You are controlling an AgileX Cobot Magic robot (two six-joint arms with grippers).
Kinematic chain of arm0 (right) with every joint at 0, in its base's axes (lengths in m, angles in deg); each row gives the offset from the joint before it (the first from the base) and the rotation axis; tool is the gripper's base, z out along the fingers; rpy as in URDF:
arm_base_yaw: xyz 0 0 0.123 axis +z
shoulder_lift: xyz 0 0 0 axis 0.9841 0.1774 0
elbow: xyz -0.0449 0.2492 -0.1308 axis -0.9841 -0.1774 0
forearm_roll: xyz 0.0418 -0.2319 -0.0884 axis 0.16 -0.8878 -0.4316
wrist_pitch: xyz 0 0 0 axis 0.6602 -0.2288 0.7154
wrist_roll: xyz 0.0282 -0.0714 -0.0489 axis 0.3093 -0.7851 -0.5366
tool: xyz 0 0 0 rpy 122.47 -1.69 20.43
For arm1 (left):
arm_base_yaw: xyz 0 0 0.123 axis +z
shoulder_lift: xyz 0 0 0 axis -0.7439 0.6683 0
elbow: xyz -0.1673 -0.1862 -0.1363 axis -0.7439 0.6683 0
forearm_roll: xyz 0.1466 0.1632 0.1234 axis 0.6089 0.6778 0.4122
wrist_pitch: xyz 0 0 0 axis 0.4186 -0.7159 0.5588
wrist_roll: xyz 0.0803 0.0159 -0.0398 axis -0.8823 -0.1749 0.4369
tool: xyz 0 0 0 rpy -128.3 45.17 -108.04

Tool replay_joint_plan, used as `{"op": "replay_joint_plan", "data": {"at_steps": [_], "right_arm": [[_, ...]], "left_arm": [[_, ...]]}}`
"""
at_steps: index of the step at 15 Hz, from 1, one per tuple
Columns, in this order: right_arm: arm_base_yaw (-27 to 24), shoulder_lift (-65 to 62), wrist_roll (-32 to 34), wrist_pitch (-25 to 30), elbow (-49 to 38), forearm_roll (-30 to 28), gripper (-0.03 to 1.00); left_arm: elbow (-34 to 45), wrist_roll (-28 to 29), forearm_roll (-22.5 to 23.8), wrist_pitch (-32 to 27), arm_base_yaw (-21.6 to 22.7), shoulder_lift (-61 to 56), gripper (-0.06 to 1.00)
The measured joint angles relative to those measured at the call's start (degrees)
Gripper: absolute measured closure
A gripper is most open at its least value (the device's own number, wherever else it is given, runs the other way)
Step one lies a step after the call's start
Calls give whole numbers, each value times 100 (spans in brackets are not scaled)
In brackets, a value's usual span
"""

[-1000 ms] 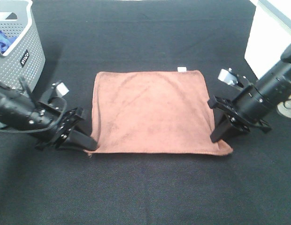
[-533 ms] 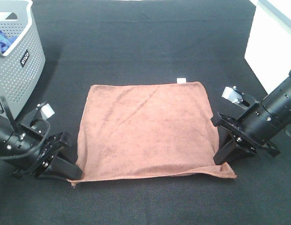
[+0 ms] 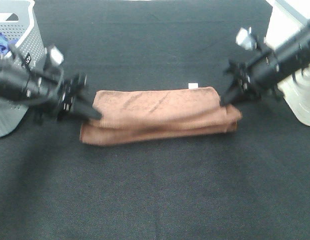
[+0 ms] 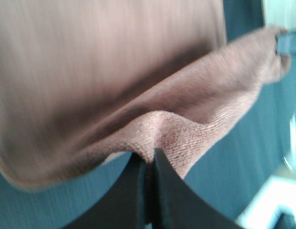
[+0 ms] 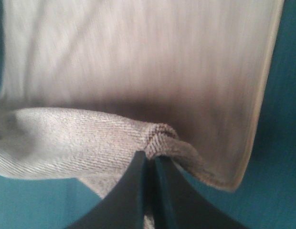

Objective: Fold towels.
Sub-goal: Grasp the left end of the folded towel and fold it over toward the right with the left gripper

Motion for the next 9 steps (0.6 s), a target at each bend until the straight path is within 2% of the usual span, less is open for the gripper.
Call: {"op": "replay_joint_plan", "data": {"at_steps": [1, 2, 5, 9], "right_arm": [[0, 252, 138, 46, 590, -57, 94], [0, 252, 138, 46, 590, -57, 94], [0, 934, 321, 97, 1684, -189, 94], [0, 1919, 596, 103, 3123, -332, 94]], "left_arm": [[-229, 40, 0, 212, 0, 6, 94], [-229, 40, 0, 212, 0, 6, 94], [-1220, 69, 344, 458, 0, 395, 94], [-2229, 74, 561, 762, 0, 1312, 94]]}}
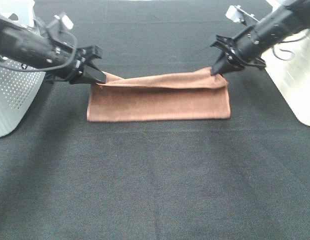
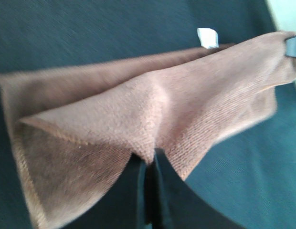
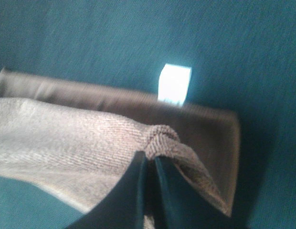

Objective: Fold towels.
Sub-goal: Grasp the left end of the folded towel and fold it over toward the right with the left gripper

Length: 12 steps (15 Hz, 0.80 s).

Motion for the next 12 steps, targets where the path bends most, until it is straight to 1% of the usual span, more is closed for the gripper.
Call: {"op": "replay_joint_plan", "data": {"at_steps": [3, 4, 5, 6, 7, 8, 9, 10, 11, 12], "right_arm": [[0, 556, 166, -52, 567, -281, 93], [0, 630, 166, -103, 584, -321, 89], [0, 676, 178, -132, 584, -350, 83], [0, 676, 178, -132, 584, -350, 83], [0, 710, 183, -201, 584, -355, 73], [0, 728, 264, -218, 584, -355, 62], [0, 733, 309, -229, 584, -355, 45], [0, 733, 321, -235, 584, -355, 38], [0, 705, 401, -178, 584, -424, 33], [0, 642, 573, -40, 584, -573, 31]], "left_arm": [[-533, -29, 0, 206, 0, 602, 94], [-625, -46, 0, 206, 0, 745, 94], [-688, -46, -23, 206, -11, 842, 91], [-688, -46, -23, 206, -11, 842, 91], [-722, -46, -23, 206, -23, 882, 85], [-728, -46, -34, 235, -52, 900, 70], [-728, -46, -86, 241, -80, 905, 46], [-728, -46, -115, 229, -80, 905, 33], [-728, -34, -115, 229, -57, 900, 24], [-728, 29, -92, 218, 0, 882, 20]]}}
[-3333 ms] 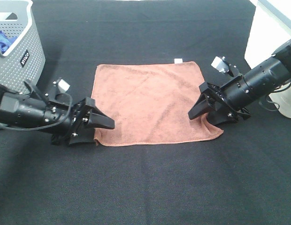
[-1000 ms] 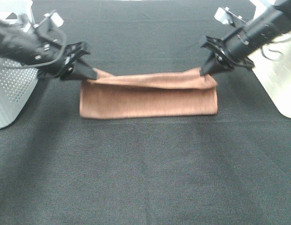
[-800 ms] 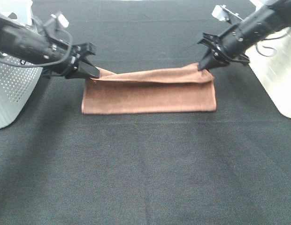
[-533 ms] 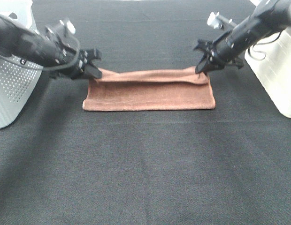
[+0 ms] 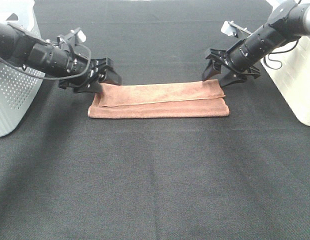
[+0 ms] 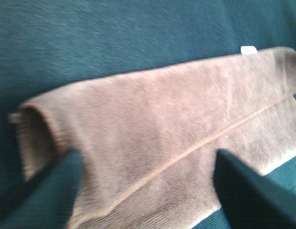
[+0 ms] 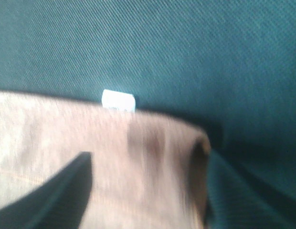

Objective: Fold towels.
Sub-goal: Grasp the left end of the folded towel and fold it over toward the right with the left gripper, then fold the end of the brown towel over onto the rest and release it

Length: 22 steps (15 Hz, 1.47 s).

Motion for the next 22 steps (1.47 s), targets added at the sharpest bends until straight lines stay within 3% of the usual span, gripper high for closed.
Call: {"op": "replay_joint_plan", "data": {"at_steps": [2, 3, 5, 13, 15, 16, 18, 19, 21, 22], "right_arm": [[0, -201, 493, 607, 23, -521, 28], [0, -241, 819, 1049, 46, -854, 28], [0, -246, 1054, 1226, 46, -1094, 28], [0, -246, 1066, 1094, 46, -1100, 28], [0, -246, 1066, 1049, 46, -1100, 28], [0, -246, 1066, 1043, 46, -1100, 28], [0, -246, 1071, 1037, 46, -1100, 28], [0, -246, 1071, 1037, 46, -1100, 28], [0, -246, 1071, 1031, 46, -1100, 28], [0, -246, 1071, 1031, 46, -1100, 28]], "left_arm": [[0, 372, 309, -57, 183, -172, 18], [-23, 808, 705, -132, 315, -269, 17], [-34, 1404, 1209, -235, 384, -223, 17], [-453, 1564, 1049, -430, 178, 430, 19], [-665, 1702, 1043, -487, 63, 590, 30], [-722, 1868, 1054, -521, 46, 642, 44], [-785, 2068, 1243, -550, 46, 659, 84], [-905, 2166, 1495, -682, 52, 659, 91], [-1209, 2544, 2057, -1020, 52, 607, 91], [-1209, 2544, 2057, -1020, 52, 607, 91]]}}
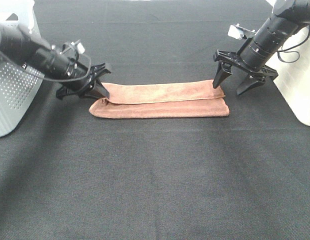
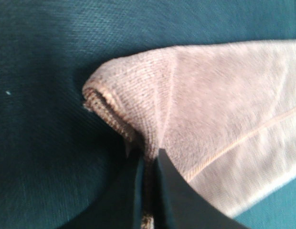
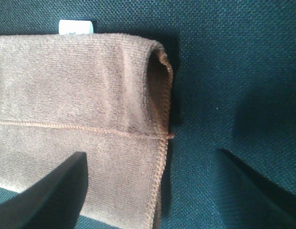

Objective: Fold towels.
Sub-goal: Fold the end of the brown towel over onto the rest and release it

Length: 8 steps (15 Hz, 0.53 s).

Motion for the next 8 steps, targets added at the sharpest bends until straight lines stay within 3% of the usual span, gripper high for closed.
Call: {"op": "replay_joint_plan", "data": {"at_steps": [5, 8], "right_arm": [[0, 0, 0, 6, 0, 0, 28], [0, 0, 0, 11, 0, 0, 28]], "left_arm": [[-894, 1341, 2068, -1295, 0, -607, 91], [-1249, 1656, 2727, -1811, 0, -1003, 91]]}}
